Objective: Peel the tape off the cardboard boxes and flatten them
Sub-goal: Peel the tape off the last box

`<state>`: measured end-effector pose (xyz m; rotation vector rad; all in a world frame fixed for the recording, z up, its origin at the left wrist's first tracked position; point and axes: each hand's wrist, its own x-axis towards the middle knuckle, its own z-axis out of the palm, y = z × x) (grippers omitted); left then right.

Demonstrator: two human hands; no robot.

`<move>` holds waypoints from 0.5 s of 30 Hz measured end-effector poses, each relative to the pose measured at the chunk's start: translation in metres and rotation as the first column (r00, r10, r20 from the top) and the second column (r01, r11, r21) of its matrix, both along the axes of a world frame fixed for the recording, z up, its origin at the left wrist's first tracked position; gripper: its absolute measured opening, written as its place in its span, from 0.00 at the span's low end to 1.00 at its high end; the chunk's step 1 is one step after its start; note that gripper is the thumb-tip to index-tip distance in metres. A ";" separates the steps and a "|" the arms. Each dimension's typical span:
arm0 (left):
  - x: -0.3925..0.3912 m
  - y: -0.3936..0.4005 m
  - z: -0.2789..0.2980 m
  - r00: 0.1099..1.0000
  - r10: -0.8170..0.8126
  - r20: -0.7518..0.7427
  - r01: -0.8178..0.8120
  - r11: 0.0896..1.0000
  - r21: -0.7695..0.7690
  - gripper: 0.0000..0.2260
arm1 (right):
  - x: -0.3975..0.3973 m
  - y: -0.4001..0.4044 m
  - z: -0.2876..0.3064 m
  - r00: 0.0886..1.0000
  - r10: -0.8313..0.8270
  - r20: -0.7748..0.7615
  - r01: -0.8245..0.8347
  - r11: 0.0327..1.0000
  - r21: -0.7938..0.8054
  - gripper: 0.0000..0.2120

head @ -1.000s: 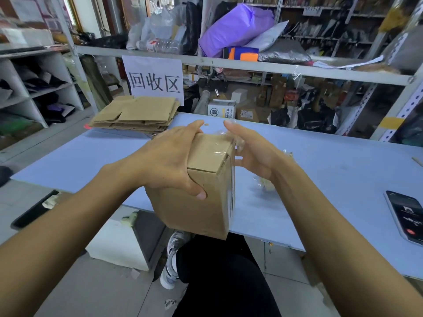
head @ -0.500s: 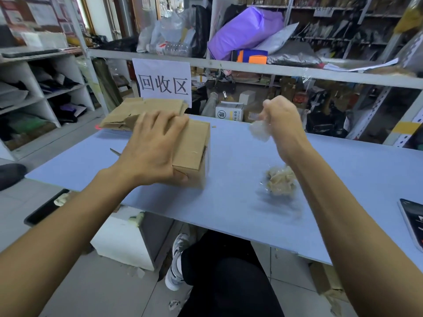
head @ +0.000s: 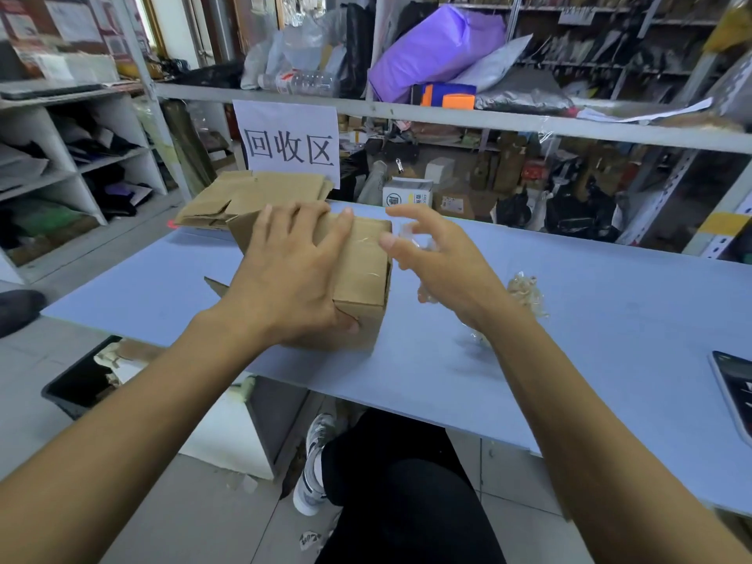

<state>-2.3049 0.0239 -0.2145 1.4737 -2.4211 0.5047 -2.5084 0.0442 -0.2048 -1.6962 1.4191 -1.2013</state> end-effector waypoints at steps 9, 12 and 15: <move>-0.003 0.006 0.002 0.999 0.014 0.046 -0.013 1.000 -0.023 0.56 | 0.001 -0.001 -0.014 0.947 -0.079 -0.311 -0.024 0.949 -0.316 0.11; -0.002 0.007 -0.001 1.000 -0.027 -0.003 0.027 0.999 -0.047 0.53 | 0.001 0.001 -0.009 0.936 -0.064 -0.346 -0.044 0.954 -0.296 0.08; -0.002 0.006 -0.004 0.993 -0.086 -0.080 0.081 0.995 -0.066 0.47 | 0.004 0.003 -0.006 0.929 -0.037 -0.368 -0.061 0.966 -0.253 0.08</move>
